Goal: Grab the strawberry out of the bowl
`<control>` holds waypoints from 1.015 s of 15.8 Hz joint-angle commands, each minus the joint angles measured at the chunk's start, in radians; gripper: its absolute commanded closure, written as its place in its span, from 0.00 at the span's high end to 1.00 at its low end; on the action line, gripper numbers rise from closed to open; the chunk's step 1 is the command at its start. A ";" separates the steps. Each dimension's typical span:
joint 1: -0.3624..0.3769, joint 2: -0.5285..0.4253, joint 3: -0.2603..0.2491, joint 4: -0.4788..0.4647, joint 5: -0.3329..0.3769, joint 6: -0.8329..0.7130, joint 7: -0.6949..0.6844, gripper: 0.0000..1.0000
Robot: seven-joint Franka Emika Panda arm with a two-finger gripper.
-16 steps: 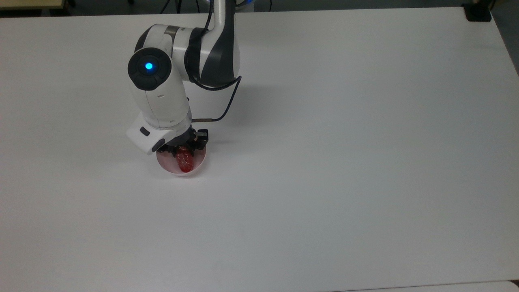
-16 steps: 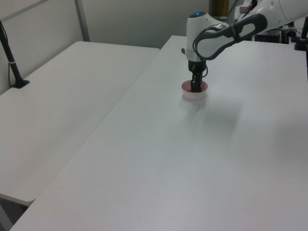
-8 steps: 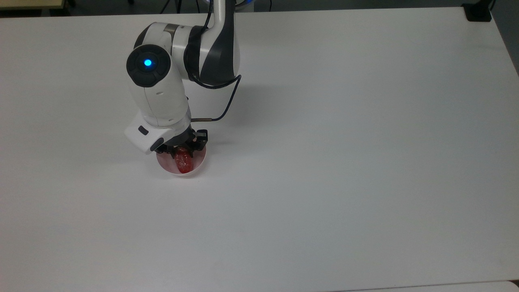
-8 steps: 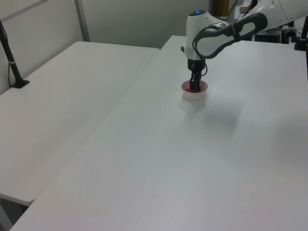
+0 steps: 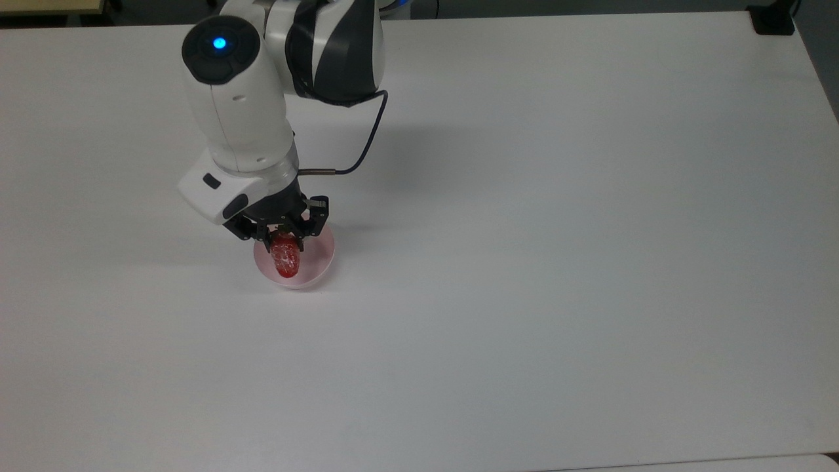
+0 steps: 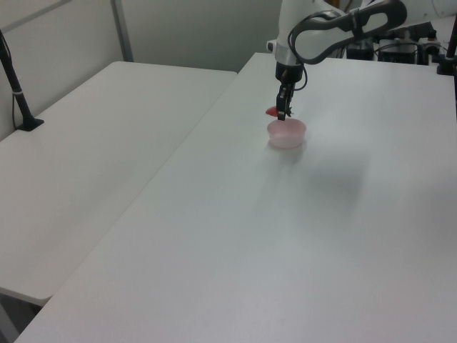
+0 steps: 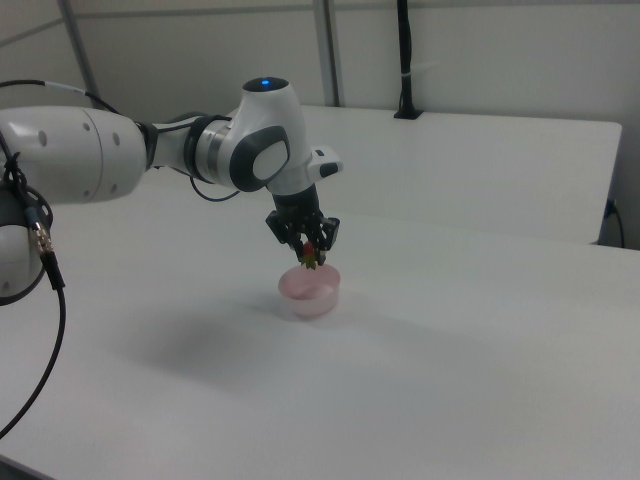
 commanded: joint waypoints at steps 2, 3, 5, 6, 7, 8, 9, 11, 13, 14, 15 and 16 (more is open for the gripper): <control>-0.018 -0.027 -0.038 -0.026 0.020 0.009 -0.015 0.37; -0.029 -0.024 -0.053 -0.026 0.018 0.012 -0.031 0.37; -0.064 -0.015 -0.075 -0.029 0.018 0.014 -0.094 0.37; -0.078 -0.015 -0.089 -0.030 0.020 0.014 -0.122 0.37; -0.091 -0.010 -0.103 -0.032 0.020 0.014 -0.149 0.38; -0.107 0.003 -0.107 -0.033 0.017 0.014 -0.172 0.38; -0.123 0.019 -0.107 -0.039 0.012 0.020 -0.189 0.38; -0.147 0.054 -0.107 -0.044 0.007 0.070 -0.197 0.38; -0.164 0.082 -0.109 -0.044 0.004 0.113 -0.199 0.38; -0.175 0.095 -0.109 -0.044 0.004 0.129 -0.199 0.38; -0.183 0.105 -0.109 -0.042 0.007 0.148 -0.197 0.38; -0.192 0.106 -0.109 -0.042 0.006 0.159 -0.197 0.38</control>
